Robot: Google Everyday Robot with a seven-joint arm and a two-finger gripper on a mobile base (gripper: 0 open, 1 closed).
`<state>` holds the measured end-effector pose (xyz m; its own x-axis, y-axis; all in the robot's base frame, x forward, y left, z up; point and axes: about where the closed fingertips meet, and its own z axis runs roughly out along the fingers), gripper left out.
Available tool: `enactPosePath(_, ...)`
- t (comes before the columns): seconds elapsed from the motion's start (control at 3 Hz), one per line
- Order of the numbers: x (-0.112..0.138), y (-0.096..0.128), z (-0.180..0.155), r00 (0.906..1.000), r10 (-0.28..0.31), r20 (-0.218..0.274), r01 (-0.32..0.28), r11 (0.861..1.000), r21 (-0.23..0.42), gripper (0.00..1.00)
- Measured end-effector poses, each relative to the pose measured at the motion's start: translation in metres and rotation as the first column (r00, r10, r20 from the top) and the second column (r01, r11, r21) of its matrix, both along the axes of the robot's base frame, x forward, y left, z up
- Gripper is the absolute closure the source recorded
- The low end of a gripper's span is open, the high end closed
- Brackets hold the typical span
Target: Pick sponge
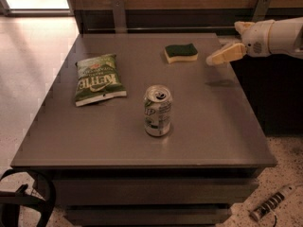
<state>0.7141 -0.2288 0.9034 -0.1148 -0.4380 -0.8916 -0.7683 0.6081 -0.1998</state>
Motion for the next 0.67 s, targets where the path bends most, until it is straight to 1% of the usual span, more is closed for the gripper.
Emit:
enactPosePath(0.33, 0.024, 0.006, -0.028, 0.9998, -0.001, 0.018, 0.000, 0.998, 0.067, 0.00)
enactPosePath(0.67, 0.046, 0.014, -0.046, 0.9990, 0.011, 0.043, -0.017, 0.990, 0.140, 0.00)
